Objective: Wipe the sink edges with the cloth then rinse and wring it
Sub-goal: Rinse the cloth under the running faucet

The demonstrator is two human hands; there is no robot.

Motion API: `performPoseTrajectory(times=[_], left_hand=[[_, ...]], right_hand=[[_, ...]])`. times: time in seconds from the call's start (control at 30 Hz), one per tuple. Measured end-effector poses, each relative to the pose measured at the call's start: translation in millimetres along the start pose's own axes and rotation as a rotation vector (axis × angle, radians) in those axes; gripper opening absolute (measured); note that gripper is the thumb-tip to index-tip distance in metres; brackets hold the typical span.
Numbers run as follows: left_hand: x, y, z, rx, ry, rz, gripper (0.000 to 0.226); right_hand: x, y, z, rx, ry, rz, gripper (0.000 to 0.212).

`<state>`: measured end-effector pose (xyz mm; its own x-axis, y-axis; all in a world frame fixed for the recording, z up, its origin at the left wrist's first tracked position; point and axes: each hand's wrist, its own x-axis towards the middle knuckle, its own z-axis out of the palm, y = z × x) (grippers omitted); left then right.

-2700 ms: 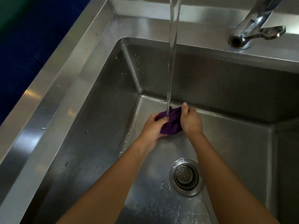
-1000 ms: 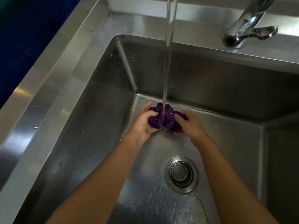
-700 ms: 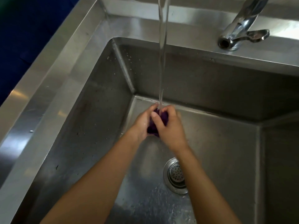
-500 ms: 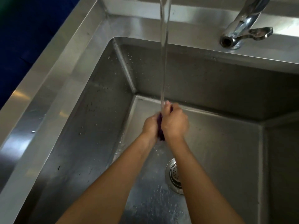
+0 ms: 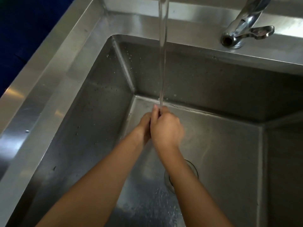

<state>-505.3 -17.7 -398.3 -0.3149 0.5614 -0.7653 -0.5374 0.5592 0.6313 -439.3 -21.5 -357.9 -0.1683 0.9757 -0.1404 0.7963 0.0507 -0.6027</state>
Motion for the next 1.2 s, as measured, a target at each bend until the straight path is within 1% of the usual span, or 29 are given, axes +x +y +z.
performPoseTrajectory(times=[0.07, 0.13, 0.17, 0.27, 0.33, 0.4, 0.47, 0.57, 0.67, 0.73, 0.8, 0.87, 0.9, 0.97, 1.0, 1.03, 1.07, 1.1, 1.13, 1.17, 1.2], left_hand=[[-2.5, -9.5, 8.9, -0.055, 0.056, -0.042, 0.046], [-7.4, -16.3, 13.9, -0.076, 0.082, -0.063, 0.056], [-6.9, -19.0, 13.8, -0.054, 0.092, -0.037, 0.055], [-7.3, -19.3, 17.0, 0.111, 0.178, 0.143, 0.036], [-6.0, -16.0, 17.6, 0.15, 0.208, 0.268, 0.032], [-2.8, -11.3, 14.0, 0.155, 0.232, 0.32, 0.031], [0.4, -8.7, 7.8, 0.097, 0.201, 0.266, 0.028], [1.7, -7.9, -4.1, 0.02, 0.088, 0.167, 0.026], [-0.3, -6.4, -15.7, -0.103, -0.07, -0.01, 0.033], [1.9, -8.5, -22.1, -0.17, -0.161, -0.136, 0.047], [2.2, -12.9, -23.9, -0.19, -0.218, -0.235, 0.06], [1.4, -18.7, -21.6, -0.095, -0.249, -0.288, 0.062], [-1.0, -20.0, -18.4, -0.029, -0.268, -0.297, 0.057], [-6.2, -23.4, -10.7, 0.087, -0.261, -0.271, 0.042], [-6.7, -25.3, -7.4, 0.115, -0.213, -0.23, 0.034], [-4.7, -26.9, -5.4, 0.137, -0.143, -0.166, 0.026], [-1.0, -27.9, -5.4, 0.152, -0.067, -0.082, 0.019], [0.9, -26.9, -5.5, 0.128, -0.014, 0.006, 0.014], [1.2, -24.1, -5.2, 0.055, 0.001, 0.078, 0.013], [2.2, -21.0, -6.6, -0.053, -0.012, 0.107, 0.016], [0.7, -16.8, -8.4, -0.166, -0.05, 0.106, 0.019]], right_hand=[[21.4, 0.5, 0.4, -0.003, -0.004, 0.087, 0.041], [41.2, 7.3, 5.7, 0.032, -0.014, 0.157, 0.042], [48.6, 13.0, 9.2, 0.062, -0.019, 0.186, 0.042], [57.9, 37.3, 14.1, 0.209, -0.014, 0.285, 0.041], [55.0, 51.9, 13.0, 0.345, -0.018, 0.278, 0.04], [46.1, 57.3, 9.4, 0.45, -0.05, 0.256, 0.04], [40.6, 62.1, 9.6, 0.542, -0.119, 0.272, 0.042], [41.0, 75.6, 11.9, 0.662, -0.248, 0.372, 0.045], [40.8, 79.5, -2.0, 0.814, -0.276, 0.398, 0.02], [36.1, 76.3, -9.0, 0.91, -0.279, 0.379, 0.026], [26.5, 65.1, -13.7, 0.908, -0.293, 0.273, 0.027], [15.8, 52.4, -14.1, 0.879, -0.341, 0.175, 0.016], [10.9, 46.3, -13.8, 0.889, -0.361, 0.153, 0.012], [8.5, 41.6, -6.3, 0.865, -0.315, 0.137, 0.011], [10.9, 43.3, -2.1, 0.755, -0.269, 0.133, 0.014], [14.9, 45.2, -1.5, 0.623, -0.249, 0.136, 0.021], [19.2, 49.1, -2.6, 0.535, -0.285, 0.173, 0.031], [21.9, 52.3, -7.7, 0.511, -0.383, 0.244, 0.039], [23.6, 54.8, -12.7, 0.542, -0.516, 0.322, 0.04], [22.9, 56.0, -17.3, 0.597, -0.623, 0.373, 0.034], [20.9, 55.9, -19.7, 0.625, -0.655, 0.359, 0.027]])
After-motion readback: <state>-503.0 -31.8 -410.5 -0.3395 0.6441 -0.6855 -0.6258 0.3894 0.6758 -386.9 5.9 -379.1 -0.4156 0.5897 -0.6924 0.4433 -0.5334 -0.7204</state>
